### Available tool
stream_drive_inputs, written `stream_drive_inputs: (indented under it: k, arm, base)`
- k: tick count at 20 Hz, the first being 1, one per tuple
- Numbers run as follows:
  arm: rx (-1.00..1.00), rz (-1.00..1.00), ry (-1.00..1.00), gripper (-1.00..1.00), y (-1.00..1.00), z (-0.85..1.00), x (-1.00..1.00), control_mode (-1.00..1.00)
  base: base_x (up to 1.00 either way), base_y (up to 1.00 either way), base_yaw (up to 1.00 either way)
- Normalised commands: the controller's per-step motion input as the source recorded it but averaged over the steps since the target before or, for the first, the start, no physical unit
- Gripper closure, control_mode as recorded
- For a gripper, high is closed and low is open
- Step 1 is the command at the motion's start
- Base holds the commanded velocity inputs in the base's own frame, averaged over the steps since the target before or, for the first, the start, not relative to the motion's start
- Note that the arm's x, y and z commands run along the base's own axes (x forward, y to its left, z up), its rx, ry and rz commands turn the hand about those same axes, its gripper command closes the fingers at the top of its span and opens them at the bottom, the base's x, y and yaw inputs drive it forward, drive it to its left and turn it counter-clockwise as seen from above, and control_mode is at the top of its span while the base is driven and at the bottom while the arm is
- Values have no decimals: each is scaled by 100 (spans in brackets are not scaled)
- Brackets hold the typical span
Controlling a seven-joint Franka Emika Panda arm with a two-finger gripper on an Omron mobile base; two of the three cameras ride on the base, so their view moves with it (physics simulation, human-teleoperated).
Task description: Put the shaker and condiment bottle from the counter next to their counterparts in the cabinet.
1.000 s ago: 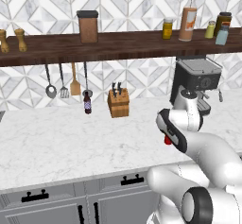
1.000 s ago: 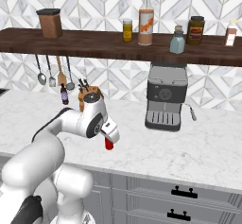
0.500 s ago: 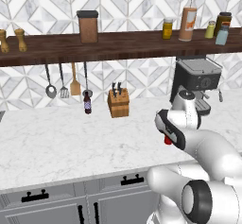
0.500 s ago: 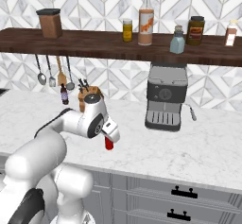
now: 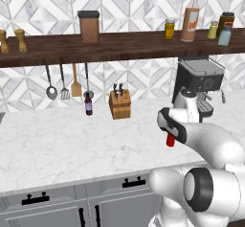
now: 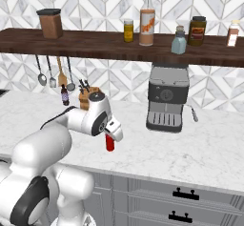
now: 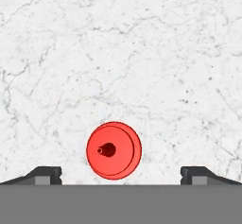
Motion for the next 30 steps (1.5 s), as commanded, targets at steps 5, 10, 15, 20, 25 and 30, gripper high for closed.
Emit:
stream_drive_inputs:
  k: [5,10,15,20,25,30]
  arm:
    - [1,0,0,-100,-4,0,6,-100]
    - [4,0,0,-100,0,-2,0,-100]
    - [1,0,0,-100,0,-15,0,-100]
    - [0,0,0,-100,0,-11,0,-100]
    - [0,0,0,-100,0,-4,0,-100]
    - [0,0,0,-100,1,-4,0,-100]
  base:
    - [0,0,0]
    - [0,0,0]
    - [0,0,0]
    - [0,0,0]
    - [0,0,0]
    - [0,0,0]
